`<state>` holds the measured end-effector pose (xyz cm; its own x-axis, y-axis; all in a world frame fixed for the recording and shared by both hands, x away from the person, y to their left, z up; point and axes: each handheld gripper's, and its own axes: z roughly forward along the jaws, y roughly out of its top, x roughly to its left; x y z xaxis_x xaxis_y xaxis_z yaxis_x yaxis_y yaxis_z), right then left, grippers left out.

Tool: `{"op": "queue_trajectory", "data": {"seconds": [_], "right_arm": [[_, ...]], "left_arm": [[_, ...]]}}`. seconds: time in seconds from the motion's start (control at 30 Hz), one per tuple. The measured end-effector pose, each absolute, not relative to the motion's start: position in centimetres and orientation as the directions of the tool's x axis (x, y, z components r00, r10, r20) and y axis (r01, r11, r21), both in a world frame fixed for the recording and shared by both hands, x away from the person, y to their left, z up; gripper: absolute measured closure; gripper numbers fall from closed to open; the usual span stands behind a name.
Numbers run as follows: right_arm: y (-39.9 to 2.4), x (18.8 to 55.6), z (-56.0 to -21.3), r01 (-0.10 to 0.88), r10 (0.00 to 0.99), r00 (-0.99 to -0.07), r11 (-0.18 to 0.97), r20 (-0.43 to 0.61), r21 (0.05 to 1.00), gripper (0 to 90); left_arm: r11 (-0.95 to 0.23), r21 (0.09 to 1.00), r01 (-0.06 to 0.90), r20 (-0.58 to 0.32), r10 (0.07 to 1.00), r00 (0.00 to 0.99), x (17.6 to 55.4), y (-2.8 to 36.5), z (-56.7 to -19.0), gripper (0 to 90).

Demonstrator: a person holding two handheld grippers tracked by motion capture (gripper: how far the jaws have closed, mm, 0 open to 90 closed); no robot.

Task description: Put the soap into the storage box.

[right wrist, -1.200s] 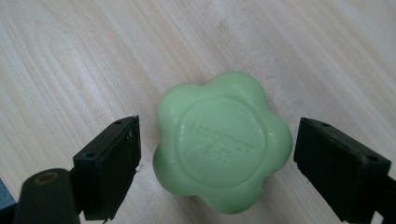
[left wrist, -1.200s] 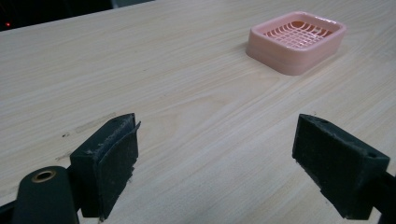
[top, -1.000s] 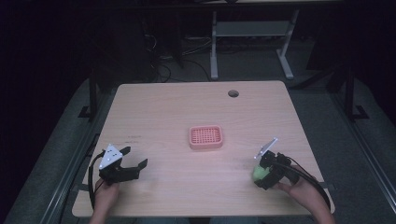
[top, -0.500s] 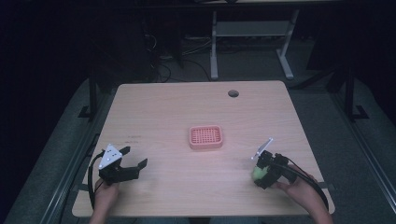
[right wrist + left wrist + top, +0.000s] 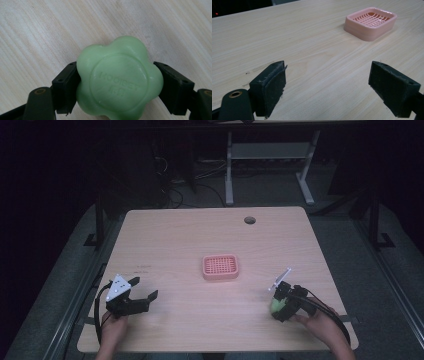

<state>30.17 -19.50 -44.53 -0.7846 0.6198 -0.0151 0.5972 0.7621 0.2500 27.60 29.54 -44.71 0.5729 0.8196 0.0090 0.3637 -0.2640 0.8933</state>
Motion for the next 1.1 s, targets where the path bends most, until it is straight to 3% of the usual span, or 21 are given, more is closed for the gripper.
{"op": "queue_trajectory", "data": {"seconds": [0.57,1.1], "right_arm": [[-18.7,29.5,-44.3,0.513,0.549,-0.828,0.823,-0.111,0.246,26.2],[-18.1,30.0,-42.8,0.468,0.512,-0.853,0.838,-0.105,0.283,26.3]], "left_arm": [[-0.261,0.896,0.360,0.009,0.820,0.573,27.6,29.6,-44.7,14.1],[-0.255,0.896,0.364,0.002,0.821,0.571,27.5,29.6,-44.7,14.1]]}}
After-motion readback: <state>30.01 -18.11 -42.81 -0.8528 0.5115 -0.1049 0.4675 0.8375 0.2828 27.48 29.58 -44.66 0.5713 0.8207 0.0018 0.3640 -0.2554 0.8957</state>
